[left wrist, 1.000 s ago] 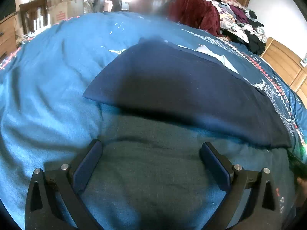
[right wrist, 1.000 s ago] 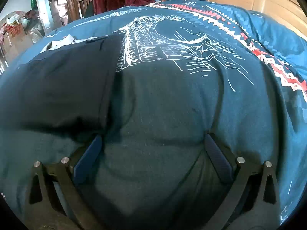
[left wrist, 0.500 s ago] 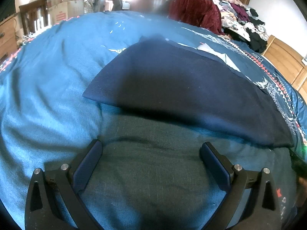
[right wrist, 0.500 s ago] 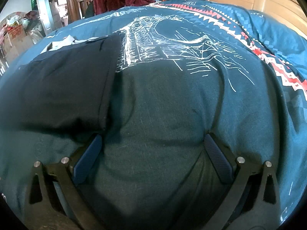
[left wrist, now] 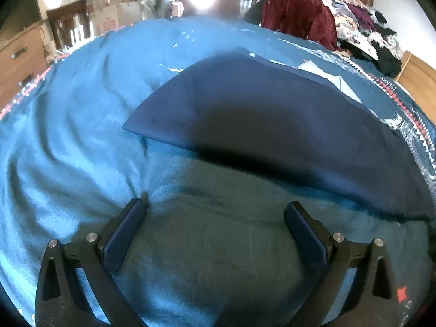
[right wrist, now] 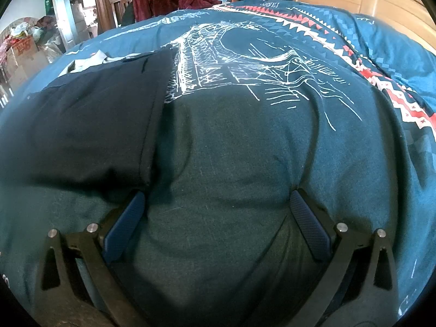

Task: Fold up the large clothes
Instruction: 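Release the folded navy shirt and rest both grippers open beside it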

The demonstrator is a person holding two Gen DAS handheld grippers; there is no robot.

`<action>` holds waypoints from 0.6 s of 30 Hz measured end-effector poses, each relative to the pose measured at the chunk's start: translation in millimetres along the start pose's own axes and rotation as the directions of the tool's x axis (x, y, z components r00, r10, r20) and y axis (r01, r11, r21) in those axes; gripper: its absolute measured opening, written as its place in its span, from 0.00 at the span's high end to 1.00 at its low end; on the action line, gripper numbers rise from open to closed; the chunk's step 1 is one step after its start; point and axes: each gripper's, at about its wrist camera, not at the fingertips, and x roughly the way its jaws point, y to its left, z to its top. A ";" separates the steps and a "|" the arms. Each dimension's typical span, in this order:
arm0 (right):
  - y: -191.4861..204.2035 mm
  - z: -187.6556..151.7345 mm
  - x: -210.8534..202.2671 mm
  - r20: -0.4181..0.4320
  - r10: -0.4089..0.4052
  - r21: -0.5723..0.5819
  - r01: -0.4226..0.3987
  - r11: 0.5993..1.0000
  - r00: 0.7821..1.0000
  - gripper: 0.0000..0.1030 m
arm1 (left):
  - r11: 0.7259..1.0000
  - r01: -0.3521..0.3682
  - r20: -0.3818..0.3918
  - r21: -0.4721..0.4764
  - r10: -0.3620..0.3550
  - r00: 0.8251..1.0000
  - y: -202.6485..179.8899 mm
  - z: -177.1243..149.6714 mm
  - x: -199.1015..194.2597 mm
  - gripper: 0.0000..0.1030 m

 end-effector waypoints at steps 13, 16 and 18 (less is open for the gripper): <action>-0.1 0.6 1.1 -0.003 0.005 0.002 -0.005 1.000 1.000 0.00 | 1.000 -0.018 -0.008 0.010 0.018 1.000 -4.1 1.1 2.1 0.00; -0.2 0.7 1.2 -0.003 0.005 0.002 -0.005 1.000 1.000 0.00 | 1.000 -0.018 -0.008 0.010 0.018 1.000 -4.1 0.9 1.9 0.00; -0.3 0.7 1.3 -0.003 0.005 0.001 -0.005 1.000 1.000 0.00 | 1.000 -0.017 -0.009 0.009 0.017 1.000 -4.1 0.8 2.0 0.00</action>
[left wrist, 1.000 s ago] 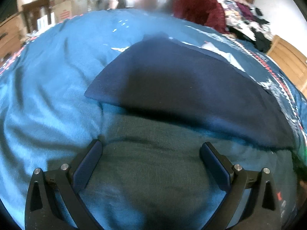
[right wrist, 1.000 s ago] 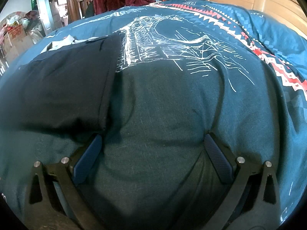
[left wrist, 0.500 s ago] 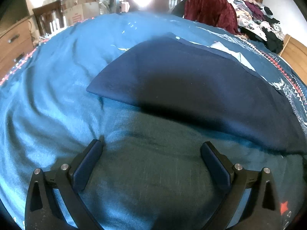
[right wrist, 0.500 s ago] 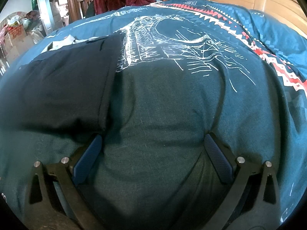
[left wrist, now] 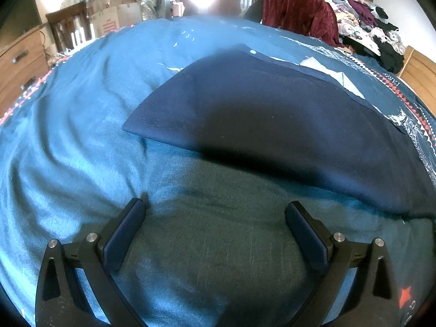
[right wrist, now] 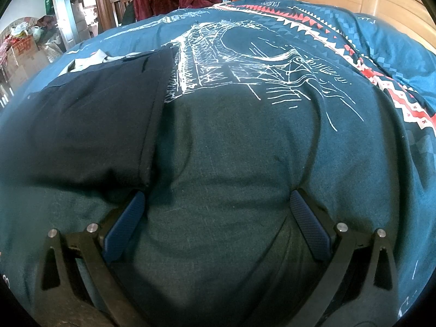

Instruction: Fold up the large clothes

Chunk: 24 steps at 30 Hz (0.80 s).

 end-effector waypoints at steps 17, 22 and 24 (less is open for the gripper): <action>-1.3 -0.7 -0.8 0.000 0.010 0.005 -0.010 1.000 1.000 0.00 | 1.000 0.007 0.004 -0.003 -0.007 1.000 1.3 -0.1 -1.1 0.00; 0.0 0.7 -1.2 -0.013 -0.002 -0.004 0.002 1.000 1.000 0.00 | 1.000 0.006 0.004 -0.003 -0.006 1.000 1.3 0.0 -0.9 0.00; 7.3 6.7 -1.0 -0.062 -0.037 -0.057 0.033 0.998 0.997 0.00 | 1.000 0.006 0.002 -0.002 -0.006 1.000 1.6 0.0 -0.8 0.00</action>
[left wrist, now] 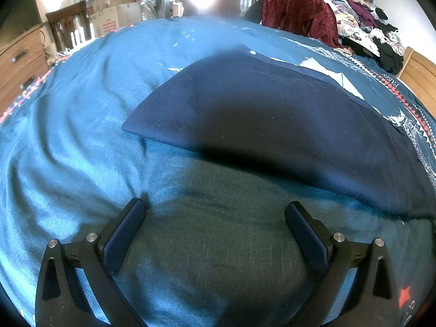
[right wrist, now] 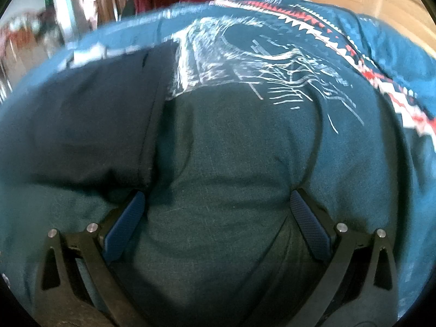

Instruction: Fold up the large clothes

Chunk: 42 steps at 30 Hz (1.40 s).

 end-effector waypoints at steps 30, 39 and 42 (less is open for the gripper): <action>-10.1 -7.8 0.6 0.049 0.109 -0.045 -0.107 0.993 0.993 0.00 | 1.000 0.001 0.001 -0.002 -0.001 1.000 0.3 -0.9 0.1 0.00; -11.3 -7.5 0.9 0.048 0.113 -0.042 -0.111 0.993 0.992 0.00 | 1.000 0.000 0.001 -0.002 0.000 1.000 0.2 -0.9 0.1 0.00; -11.0 -7.7 1.0 0.048 0.113 -0.041 -0.112 0.993 0.992 0.00 | 1.000 0.001 0.001 -0.002 -0.001 1.000 0.3 -0.9 0.1 0.00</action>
